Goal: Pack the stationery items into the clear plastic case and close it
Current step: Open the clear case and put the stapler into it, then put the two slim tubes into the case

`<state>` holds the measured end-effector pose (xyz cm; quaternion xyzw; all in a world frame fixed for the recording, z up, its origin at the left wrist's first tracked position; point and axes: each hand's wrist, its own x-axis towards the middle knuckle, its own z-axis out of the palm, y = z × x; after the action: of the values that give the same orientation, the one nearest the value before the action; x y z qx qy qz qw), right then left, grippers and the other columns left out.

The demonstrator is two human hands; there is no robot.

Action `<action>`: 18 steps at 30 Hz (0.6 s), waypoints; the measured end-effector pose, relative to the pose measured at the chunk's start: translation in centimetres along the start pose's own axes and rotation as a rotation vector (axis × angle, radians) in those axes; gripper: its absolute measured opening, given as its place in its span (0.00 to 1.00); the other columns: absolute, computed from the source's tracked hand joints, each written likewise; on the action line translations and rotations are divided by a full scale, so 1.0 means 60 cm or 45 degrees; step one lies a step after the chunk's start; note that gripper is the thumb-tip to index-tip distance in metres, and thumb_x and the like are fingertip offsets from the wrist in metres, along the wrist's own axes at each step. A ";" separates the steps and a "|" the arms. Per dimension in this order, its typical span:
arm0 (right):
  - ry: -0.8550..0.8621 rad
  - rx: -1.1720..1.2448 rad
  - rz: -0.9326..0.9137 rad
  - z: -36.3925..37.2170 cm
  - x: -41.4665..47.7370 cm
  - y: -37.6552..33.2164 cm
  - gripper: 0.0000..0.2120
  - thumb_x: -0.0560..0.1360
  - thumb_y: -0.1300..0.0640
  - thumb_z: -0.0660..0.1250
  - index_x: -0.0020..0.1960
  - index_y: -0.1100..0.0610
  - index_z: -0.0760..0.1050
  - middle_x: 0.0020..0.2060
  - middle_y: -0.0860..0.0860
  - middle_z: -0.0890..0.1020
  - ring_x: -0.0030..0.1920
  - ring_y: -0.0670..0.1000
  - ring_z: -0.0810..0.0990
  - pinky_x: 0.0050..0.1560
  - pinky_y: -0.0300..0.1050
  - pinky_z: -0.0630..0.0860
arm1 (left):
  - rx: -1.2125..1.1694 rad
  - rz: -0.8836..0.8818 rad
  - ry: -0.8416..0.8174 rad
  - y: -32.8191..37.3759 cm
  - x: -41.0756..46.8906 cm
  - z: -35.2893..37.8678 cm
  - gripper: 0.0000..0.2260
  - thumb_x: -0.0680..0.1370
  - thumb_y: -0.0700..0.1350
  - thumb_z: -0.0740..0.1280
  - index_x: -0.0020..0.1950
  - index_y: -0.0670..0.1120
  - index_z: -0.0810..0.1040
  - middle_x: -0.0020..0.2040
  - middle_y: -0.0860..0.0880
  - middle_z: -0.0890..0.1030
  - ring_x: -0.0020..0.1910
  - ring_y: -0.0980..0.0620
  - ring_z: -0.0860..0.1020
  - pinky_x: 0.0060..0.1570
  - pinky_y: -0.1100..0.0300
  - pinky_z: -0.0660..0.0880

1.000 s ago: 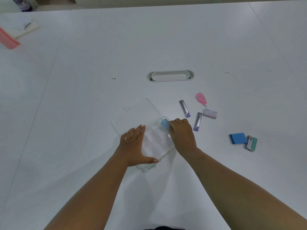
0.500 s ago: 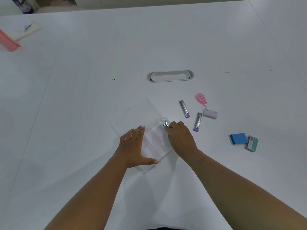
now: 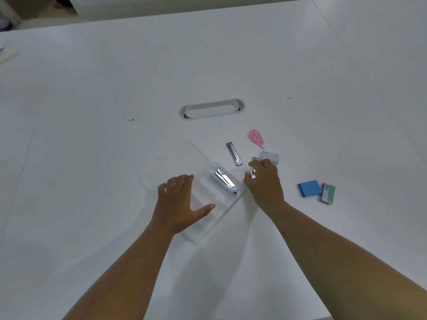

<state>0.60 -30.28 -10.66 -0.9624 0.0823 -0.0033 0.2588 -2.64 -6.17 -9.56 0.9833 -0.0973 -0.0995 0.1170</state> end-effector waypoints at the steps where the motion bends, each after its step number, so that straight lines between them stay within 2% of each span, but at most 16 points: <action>1: -0.003 0.055 0.036 -0.003 0.003 0.003 0.13 0.74 0.59 0.66 0.58 0.59 0.75 0.51 0.56 0.76 0.51 0.58 0.73 0.49 0.50 0.74 | 0.006 0.029 0.060 0.007 0.011 -0.001 0.42 0.69 0.74 0.55 0.73 0.47 0.61 0.71 0.48 0.68 0.70 0.46 0.64 0.68 0.46 0.61; 4: -0.046 0.180 0.136 -0.004 0.010 0.007 0.14 0.73 0.57 0.67 0.57 0.59 0.71 0.46 0.51 0.71 0.49 0.54 0.70 0.45 0.45 0.68 | 0.041 0.130 0.154 0.027 0.049 -0.003 0.34 0.72 0.67 0.59 0.69 0.46 0.66 0.65 0.48 0.72 0.64 0.45 0.69 0.62 0.47 0.66; 8: -0.052 0.144 0.206 0.003 0.014 0.011 0.16 0.73 0.56 0.68 0.57 0.62 0.69 0.49 0.57 0.74 0.50 0.57 0.72 0.45 0.48 0.71 | 0.050 0.190 0.180 0.054 0.104 -0.010 0.28 0.73 0.60 0.61 0.69 0.45 0.67 0.64 0.47 0.74 0.63 0.43 0.70 0.60 0.47 0.67; 10: -0.044 0.070 0.168 0.004 0.015 0.018 0.15 0.74 0.58 0.67 0.57 0.63 0.69 0.50 0.59 0.75 0.50 0.58 0.73 0.48 0.49 0.72 | 0.056 0.220 0.178 0.068 0.134 -0.014 0.26 0.74 0.57 0.62 0.68 0.45 0.68 0.63 0.46 0.74 0.62 0.43 0.70 0.59 0.46 0.68; 12: -0.038 0.038 0.151 0.003 0.018 0.031 0.13 0.75 0.61 0.64 0.57 0.63 0.70 0.51 0.59 0.76 0.51 0.58 0.73 0.49 0.49 0.73 | 0.076 0.260 0.152 0.080 0.166 -0.015 0.24 0.76 0.53 0.63 0.68 0.44 0.69 0.62 0.45 0.75 0.61 0.42 0.71 0.57 0.46 0.68; 18: -0.026 0.057 0.153 -0.005 0.025 0.070 0.06 0.73 0.64 0.63 0.49 0.62 0.72 0.47 0.57 0.76 0.47 0.56 0.71 0.41 0.48 0.70 | 0.208 0.467 -0.048 0.102 0.256 -0.024 0.21 0.76 0.47 0.66 0.69 0.48 0.71 0.65 0.46 0.74 0.62 0.40 0.70 0.55 0.47 0.67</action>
<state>1.39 -34.24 -12.55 -0.9496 0.1373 0.0203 0.2809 11.39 -14.99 -9.32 0.9533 -0.2847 -0.0869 0.0509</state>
